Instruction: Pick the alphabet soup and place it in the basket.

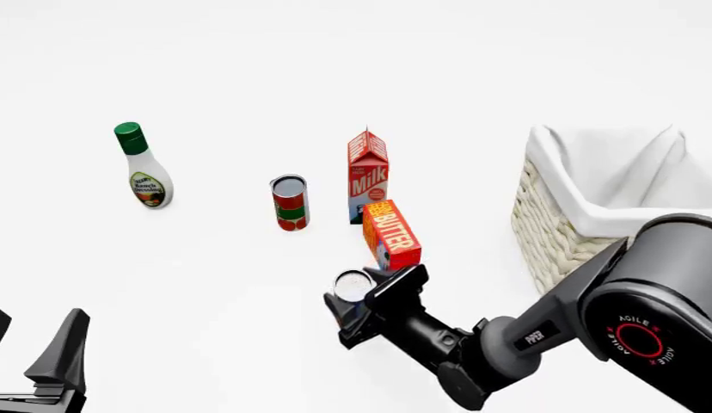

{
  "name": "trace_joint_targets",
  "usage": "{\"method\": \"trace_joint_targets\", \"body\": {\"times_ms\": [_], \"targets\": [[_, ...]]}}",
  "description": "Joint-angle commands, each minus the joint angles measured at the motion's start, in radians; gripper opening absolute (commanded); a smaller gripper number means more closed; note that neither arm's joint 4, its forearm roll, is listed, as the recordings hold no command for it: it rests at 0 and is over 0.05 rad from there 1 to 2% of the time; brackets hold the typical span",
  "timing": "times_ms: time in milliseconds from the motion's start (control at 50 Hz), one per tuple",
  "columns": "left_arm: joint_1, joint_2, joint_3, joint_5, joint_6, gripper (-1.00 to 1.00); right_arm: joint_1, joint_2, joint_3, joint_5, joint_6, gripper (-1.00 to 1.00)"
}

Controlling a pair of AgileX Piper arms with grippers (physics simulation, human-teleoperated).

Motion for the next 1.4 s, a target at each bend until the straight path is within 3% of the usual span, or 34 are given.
{"method": "trace_joint_targets", "body": {"times_ms": [20, 1040, 1060, 1400], "targets": [[0.0, 0.0, 0.0, 0.0, 0.0, 1.0, 0.002, 0.028, -0.013, -0.003, 0.003, 1.0], [0.0, 0.0, 0.0, 0.0, 0.0, 1.0, 0.004, 0.087, -0.053, 0.011, 0.011, 1.0], [0.0, 0.0, 0.0, 0.0, 0.0, 1.0, 0.004, 0.087, -0.053, 0.011, 0.011, -1.0], [0.0, 0.0, 0.0, 0.0, 0.0, 1.0, 0.004, 0.079, -0.041, -0.001, 0.016, -1.0]]}}
